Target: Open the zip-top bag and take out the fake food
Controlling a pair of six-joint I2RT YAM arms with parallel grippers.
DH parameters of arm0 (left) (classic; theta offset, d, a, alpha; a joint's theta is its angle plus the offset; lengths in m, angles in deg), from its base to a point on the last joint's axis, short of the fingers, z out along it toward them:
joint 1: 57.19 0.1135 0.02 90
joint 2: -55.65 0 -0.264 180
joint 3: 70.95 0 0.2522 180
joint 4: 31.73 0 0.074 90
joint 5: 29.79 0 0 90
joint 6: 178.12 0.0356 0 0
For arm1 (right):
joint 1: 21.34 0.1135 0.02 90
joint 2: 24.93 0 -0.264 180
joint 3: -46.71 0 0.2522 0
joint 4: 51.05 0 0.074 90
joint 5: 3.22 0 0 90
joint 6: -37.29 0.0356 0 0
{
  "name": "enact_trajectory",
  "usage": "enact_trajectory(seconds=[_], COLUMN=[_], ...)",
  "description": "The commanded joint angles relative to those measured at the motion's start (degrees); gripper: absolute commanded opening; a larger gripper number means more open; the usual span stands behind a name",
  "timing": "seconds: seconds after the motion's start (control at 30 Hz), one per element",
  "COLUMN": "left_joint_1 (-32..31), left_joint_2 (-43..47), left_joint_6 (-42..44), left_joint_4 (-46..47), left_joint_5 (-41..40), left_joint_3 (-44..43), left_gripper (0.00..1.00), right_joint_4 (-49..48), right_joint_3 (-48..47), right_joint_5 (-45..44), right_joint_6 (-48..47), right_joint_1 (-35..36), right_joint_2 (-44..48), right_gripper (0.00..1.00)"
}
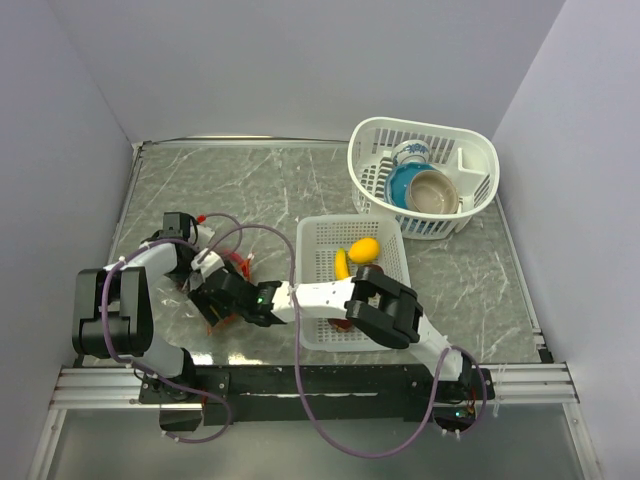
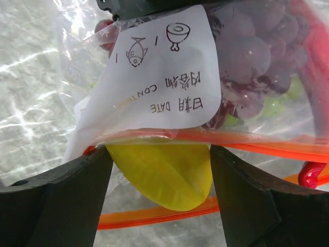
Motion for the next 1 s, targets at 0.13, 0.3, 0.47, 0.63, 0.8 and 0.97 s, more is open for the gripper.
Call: enact_trajectory(seconds=[0.13,0.3,0.47,0.63,0.8,0.97], left_joint_1=[-0.42,-0.42,-0.42,-0.42,-0.42,-0.33], left_joint_2=[-0.82,-0.82,-1.35,-1.26,-1.00,1.63], left_joint_6=[-1.15,-1.06,-1.15,-0.71,-1.41,-2.73], left_joint_4=[-5.36,-5.36,-5.18,-4.48,-5.97,-11.05], left_joint_5=[4.54,4.27,4.36,3.92,5.58,10.59], left_joint_3=[0.91,0.82,0.64,1.43,0.91,-1.99], left_gripper=[0.01,0.01,0.01,0.01,0.01,0.01], right_joint_4=[-2.32,-1.80,-0.22,2.42,4.87,9.00], right_joint_3=[8.66,12.08,14.11,16.22,19.11,23.94], right_joint_5=[-2.07,-6.12,-9.29,-13.24,-21.93,-33.35], right_joint_6=[4.09,3.30,2.77,2.68,1.54,6.44], right_joint_1=[-1.71,-1.62,-1.54,-1.62,-2.32,-6.36], right_joint_2=[4.92,12.30,17.50,23.38,30.23,34.55], right_gripper=[0.45,0.13,0.08,0.06,0.13,0.12])
